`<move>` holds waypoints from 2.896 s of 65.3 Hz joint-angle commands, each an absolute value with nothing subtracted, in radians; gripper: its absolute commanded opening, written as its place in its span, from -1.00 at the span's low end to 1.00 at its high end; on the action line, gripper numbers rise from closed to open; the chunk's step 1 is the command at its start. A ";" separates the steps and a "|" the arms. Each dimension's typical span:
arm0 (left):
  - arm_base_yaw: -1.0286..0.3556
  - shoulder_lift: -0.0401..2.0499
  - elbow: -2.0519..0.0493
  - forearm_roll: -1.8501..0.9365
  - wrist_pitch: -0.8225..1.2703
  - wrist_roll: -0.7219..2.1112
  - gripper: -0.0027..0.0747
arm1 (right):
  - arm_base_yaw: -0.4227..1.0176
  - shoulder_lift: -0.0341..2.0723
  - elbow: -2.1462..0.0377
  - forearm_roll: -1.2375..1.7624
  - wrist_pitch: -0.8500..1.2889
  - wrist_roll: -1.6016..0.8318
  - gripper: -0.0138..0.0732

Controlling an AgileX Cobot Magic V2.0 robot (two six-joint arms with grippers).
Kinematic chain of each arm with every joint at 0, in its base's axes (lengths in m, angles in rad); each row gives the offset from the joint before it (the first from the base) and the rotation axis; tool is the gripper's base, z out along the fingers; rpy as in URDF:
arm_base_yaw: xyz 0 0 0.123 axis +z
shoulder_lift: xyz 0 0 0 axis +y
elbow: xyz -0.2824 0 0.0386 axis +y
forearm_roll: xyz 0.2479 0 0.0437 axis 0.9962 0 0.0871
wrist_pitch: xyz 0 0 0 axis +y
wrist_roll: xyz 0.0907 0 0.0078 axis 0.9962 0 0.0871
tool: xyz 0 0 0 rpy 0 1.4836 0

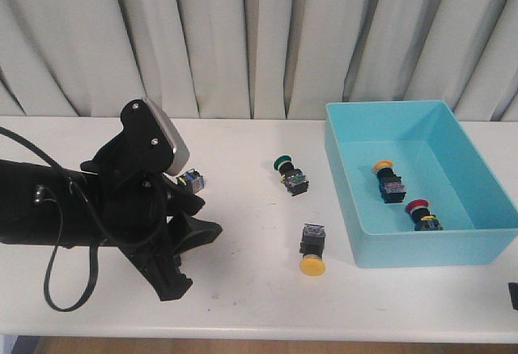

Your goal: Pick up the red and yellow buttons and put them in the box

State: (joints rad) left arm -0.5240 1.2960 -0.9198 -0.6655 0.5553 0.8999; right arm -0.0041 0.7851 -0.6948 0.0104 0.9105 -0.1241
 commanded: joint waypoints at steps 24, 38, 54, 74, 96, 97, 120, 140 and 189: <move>-0.529 1.270 -0.947 -0.693 0.523 0.893 -0.95 | -0.006 0.780 -0.719 0.012 0.899 -0.121 -0.70; -0.529 1.270 -0.947 -0.693 0.523 0.893 -0.95 | -0.006 0.780 -0.719 0.012 0.948 -0.122 -0.70; -0.529 1.270 -0.947 -0.693 0.522 0.893 -0.95 | -0.006 0.780 -0.719 0.012 0.948 -0.122 -0.70; -0.529 1.213 -0.947 -0.390 0.403 0.574 -0.95 | -0.006 0.780 -0.719 0.012 0.964 -0.122 -0.70; -0.424 1.069 -0.918 0.168 0.415 -0.031 -0.95 | -0.006 0.780 -0.719 0.012 0.967 -0.122 -0.70; -0.410 1.055 -0.909 0.169 0.408 -0.031 -0.95 | -0.006 0.780 -0.719 0.012 0.967 -0.122 -0.70; -0.185 0.658 -0.463 0.159 0.119 -0.062 -0.95 | -0.006 0.780 -0.719 0.012 0.967 -0.122 -0.70; -0.034 0.208 -0.077 0.077 0.006 -0.080 -0.95 | -0.006 0.780 -0.719 0.012 0.967 -0.122 -0.70; -0.018 -0.027 0.076 0.057 -0.064 -0.078 -0.95 | -0.006 0.780 -0.719 0.012 0.969 -0.122 -0.70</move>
State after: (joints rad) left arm 0.0062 -0.0106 0.0270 0.0600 0.0124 -0.0691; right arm -0.0041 0.7851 -0.6948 0.0124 1.0078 -0.1210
